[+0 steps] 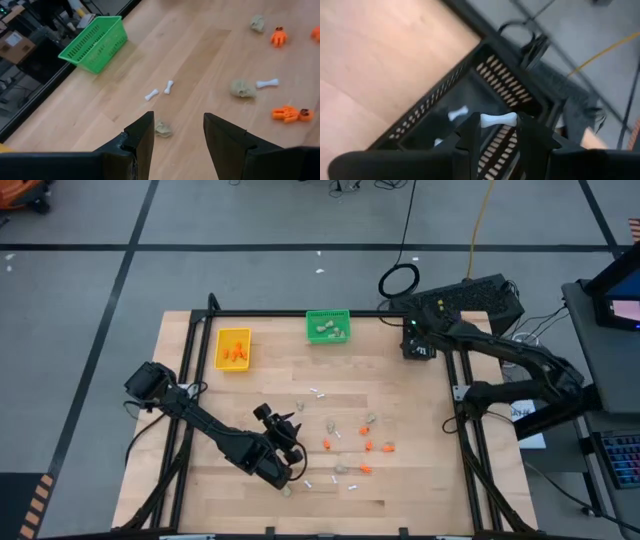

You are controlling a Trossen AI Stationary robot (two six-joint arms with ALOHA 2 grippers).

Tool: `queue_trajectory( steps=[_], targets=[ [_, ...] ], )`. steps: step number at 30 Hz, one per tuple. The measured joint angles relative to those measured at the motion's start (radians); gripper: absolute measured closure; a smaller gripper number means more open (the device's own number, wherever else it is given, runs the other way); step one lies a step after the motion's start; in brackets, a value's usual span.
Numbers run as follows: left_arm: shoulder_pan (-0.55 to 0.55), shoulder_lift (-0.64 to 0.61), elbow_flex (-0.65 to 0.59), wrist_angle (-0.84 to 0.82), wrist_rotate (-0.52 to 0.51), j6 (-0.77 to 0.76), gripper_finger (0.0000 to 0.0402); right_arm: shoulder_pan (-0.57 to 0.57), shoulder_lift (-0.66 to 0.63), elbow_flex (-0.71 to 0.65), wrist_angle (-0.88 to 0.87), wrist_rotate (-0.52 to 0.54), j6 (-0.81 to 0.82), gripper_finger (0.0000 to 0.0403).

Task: Sort Halloween decoration
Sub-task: Put the white bone toy into the black bin, then put the gray skull toy into the green bin

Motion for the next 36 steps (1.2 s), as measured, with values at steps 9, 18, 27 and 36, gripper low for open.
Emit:
queue_trajectory(
  steps=[9,18,27,36],
  targets=[
    [-0.007,0.000,0.000,0.076,0.012,0.053,0.0233,-0.061,0.170,0.064,-0.066,-0.113,0.010,0.0308],
    [-0.007,0.000,0.000,0.072,0.014,0.052,0.0233,-0.068,0.122,0.103,-0.128,-0.111,0.031,0.0237],
    [-0.007,0.000,0.000,0.070,0.015,0.052,0.0233,0.084,-0.151,0.152,-0.168,-0.330,0.109,0.0205],
    [-0.001,0.000,0.000,0.096,0.015,0.042,0.0233,0.483,-0.372,0.032,-0.018,-0.477,0.176,0.0206]
  ],
)
